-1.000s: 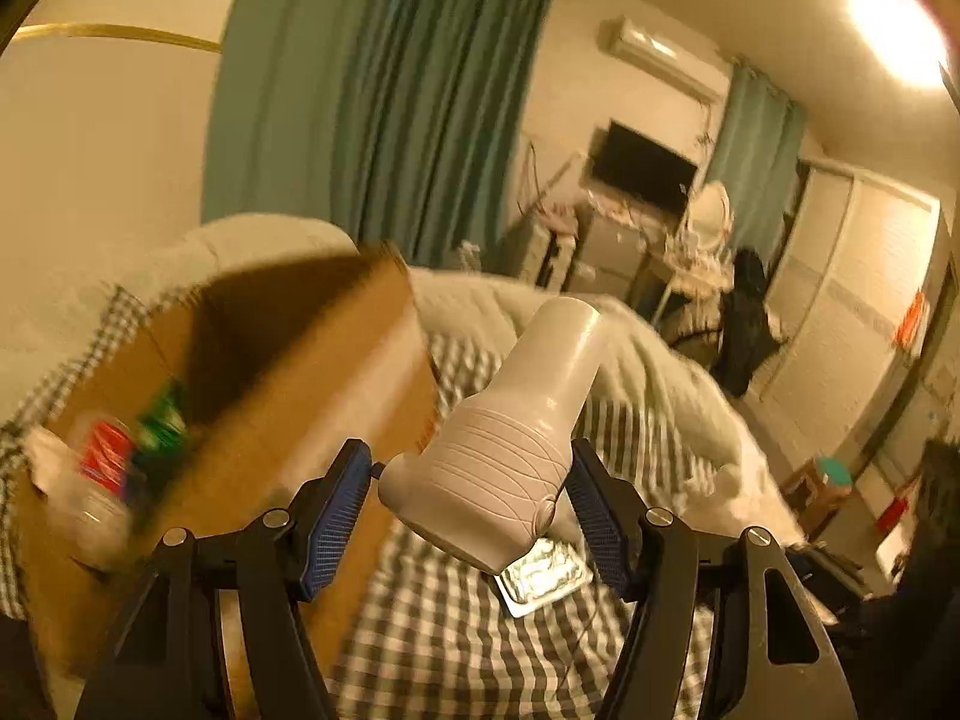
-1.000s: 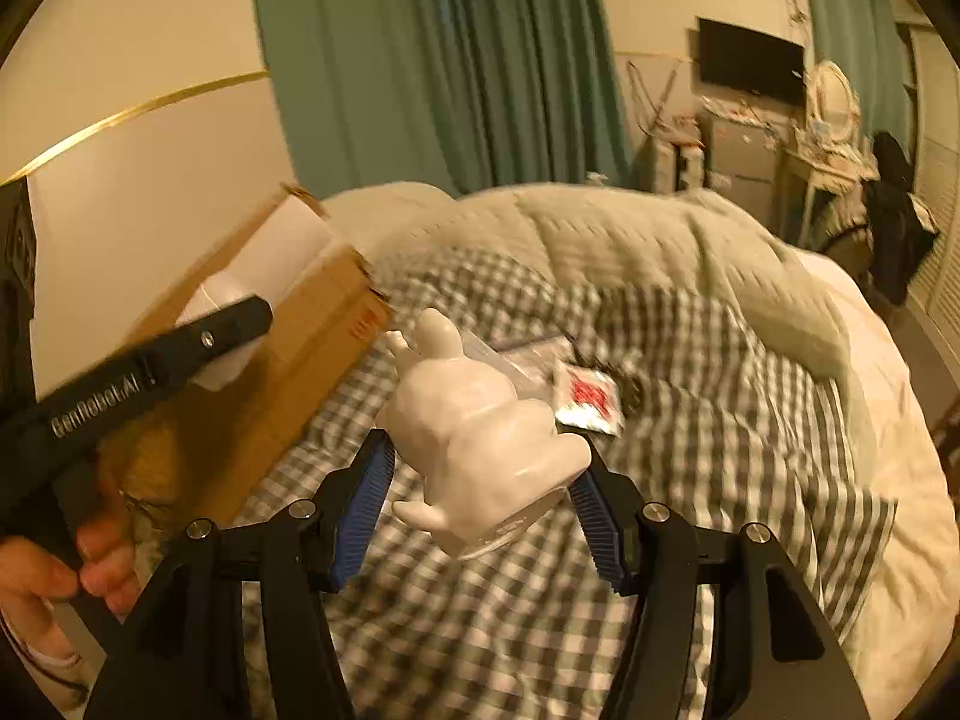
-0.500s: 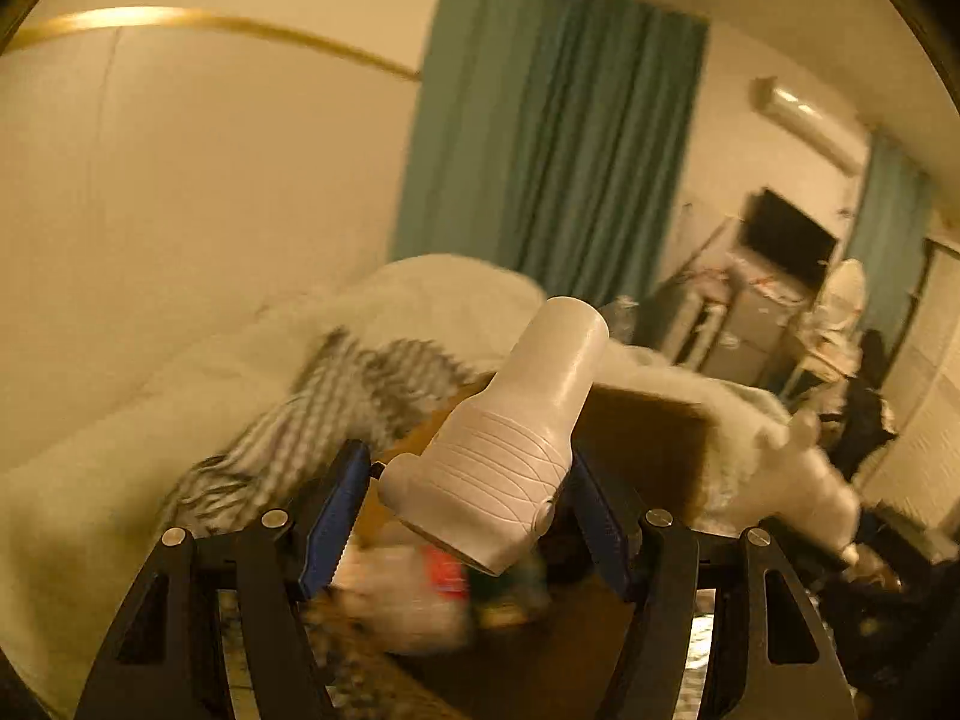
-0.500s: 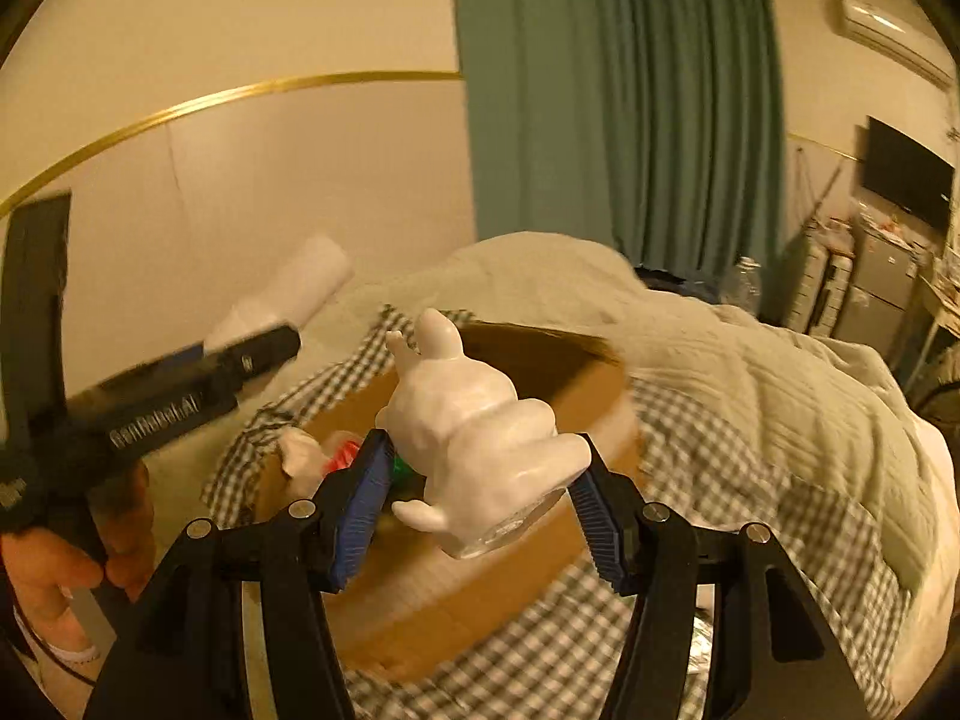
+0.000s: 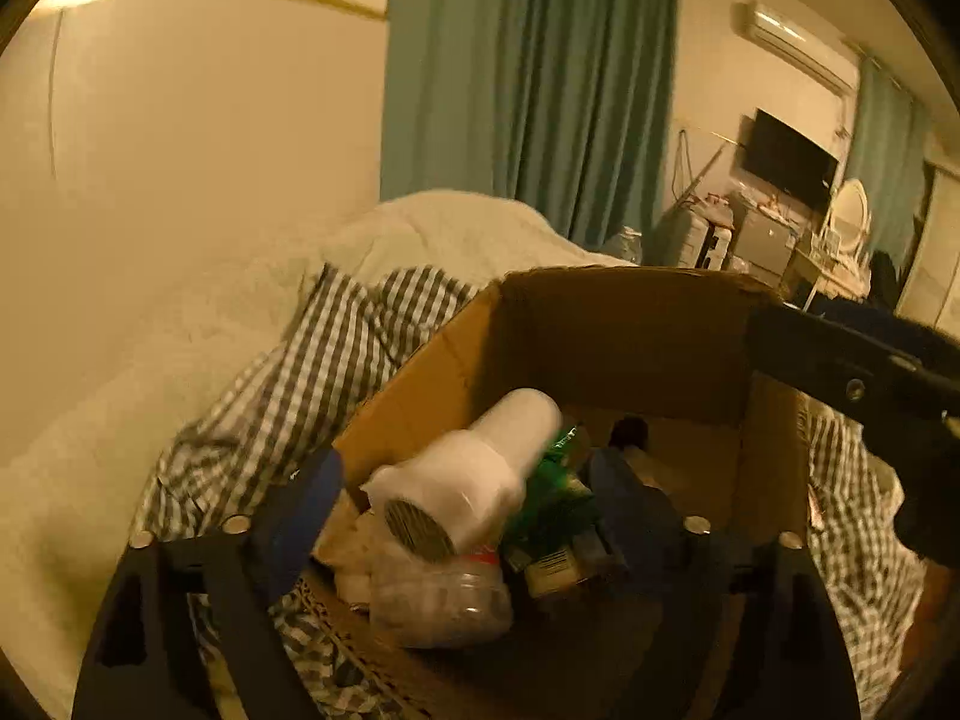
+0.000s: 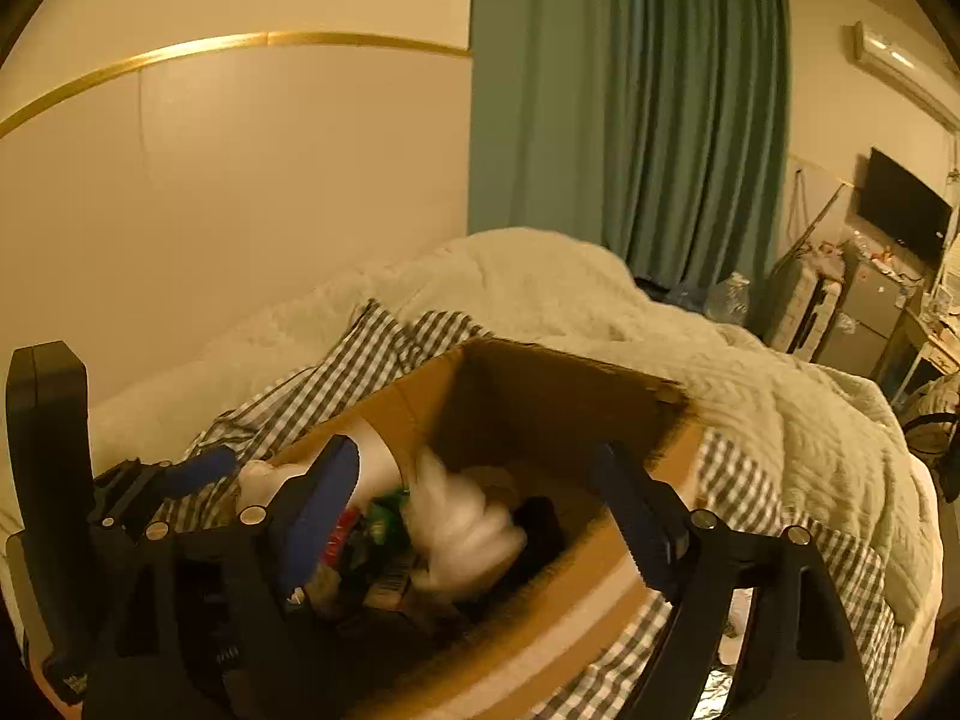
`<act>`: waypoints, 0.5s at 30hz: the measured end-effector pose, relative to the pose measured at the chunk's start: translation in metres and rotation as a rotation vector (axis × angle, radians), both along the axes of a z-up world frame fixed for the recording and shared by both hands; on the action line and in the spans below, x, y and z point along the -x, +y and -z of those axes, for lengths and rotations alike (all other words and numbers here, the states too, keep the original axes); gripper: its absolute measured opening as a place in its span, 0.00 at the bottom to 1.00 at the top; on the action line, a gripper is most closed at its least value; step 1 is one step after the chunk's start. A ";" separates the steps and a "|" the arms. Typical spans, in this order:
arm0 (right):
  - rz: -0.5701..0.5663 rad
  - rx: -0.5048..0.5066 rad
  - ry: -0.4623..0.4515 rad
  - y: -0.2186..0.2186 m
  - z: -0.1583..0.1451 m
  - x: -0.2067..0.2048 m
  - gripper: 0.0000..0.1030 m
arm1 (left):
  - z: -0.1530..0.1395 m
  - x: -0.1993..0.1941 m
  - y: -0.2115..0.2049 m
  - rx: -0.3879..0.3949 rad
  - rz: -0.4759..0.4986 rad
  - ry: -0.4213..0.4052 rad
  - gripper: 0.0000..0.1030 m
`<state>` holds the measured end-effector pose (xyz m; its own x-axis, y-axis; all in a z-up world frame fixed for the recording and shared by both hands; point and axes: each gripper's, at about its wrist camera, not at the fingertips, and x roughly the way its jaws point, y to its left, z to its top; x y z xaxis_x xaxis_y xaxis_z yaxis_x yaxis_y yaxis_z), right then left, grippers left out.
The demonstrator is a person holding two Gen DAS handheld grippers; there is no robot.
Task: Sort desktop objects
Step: 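Carry the hair dryer and plush toy into the cardboard box and release, then move both tools back over the remaining items on the bed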
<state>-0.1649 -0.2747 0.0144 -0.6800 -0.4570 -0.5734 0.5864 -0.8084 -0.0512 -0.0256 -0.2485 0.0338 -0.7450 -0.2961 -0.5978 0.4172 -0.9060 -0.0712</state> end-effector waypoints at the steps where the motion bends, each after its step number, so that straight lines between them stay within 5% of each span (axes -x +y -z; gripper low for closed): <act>1: 0.005 0.006 0.013 0.008 -0.001 -0.004 0.79 | -0.004 0.000 0.003 0.024 0.007 0.005 0.88; 7: 0.049 0.010 0.062 0.048 -0.004 -0.020 0.81 | -0.027 -0.011 0.037 0.094 0.048 0.054 0.91; 15: 0.199 0.031 0.101 0.132 -0.011 -0.040 0.82 | -0.053 -0.012 0.098 0.072 0.130 0.109 0.95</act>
<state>-0.1252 -0.1425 0.0255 -0.8117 -0.3244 -0.4857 0.4082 -0.9098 -0.0744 -0.0140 -0.1509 0.0867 -0.8393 -0.2320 -0.4917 0.2892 -0.9563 -0.0423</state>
